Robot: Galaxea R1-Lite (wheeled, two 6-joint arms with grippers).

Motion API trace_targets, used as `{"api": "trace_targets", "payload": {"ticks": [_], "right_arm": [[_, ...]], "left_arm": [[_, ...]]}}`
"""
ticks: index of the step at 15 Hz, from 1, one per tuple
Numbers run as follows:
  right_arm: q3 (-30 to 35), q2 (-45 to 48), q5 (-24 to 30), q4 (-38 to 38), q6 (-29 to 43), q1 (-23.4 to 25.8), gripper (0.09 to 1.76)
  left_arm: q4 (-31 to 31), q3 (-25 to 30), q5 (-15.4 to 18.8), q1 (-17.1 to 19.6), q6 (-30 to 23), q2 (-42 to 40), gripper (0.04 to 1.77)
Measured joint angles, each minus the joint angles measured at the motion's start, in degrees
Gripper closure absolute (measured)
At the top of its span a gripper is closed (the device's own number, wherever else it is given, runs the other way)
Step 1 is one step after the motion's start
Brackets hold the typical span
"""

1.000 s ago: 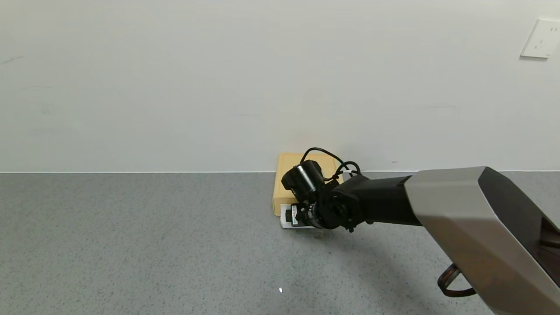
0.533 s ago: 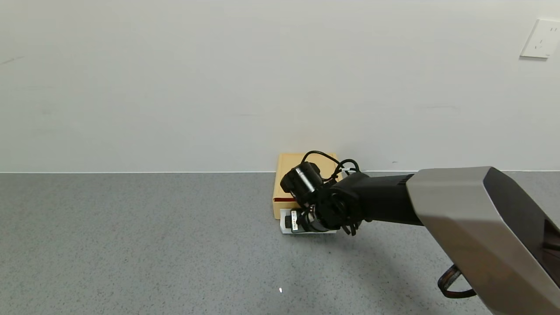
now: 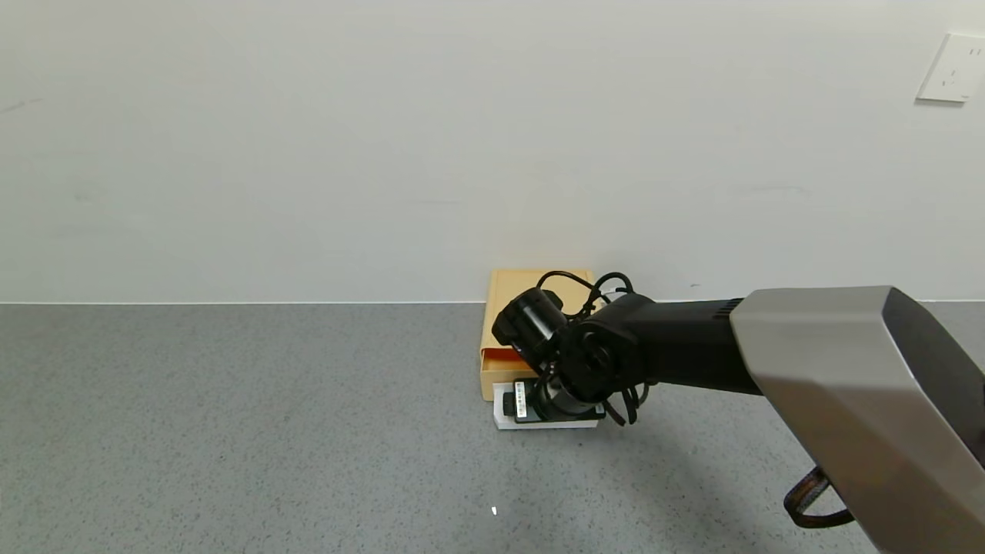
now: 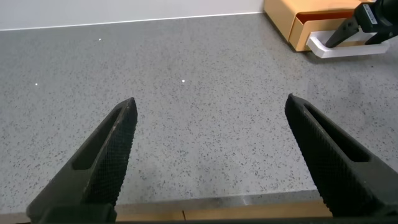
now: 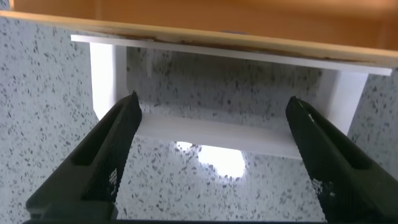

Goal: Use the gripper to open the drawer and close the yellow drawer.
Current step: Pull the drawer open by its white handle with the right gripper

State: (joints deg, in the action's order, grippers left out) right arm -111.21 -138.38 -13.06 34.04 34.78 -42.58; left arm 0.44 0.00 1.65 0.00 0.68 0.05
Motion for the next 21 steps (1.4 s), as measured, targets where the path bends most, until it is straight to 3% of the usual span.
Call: {"api": "trace_targets", "payload": {"ticks": [21], "right_arm": [[11.4,6.7,2.5,1.4,4.5,-6.3,0.14]], "left_arm": [[0.0,0.0,0.0,0.0,0.0,0.0,0.09]]}}
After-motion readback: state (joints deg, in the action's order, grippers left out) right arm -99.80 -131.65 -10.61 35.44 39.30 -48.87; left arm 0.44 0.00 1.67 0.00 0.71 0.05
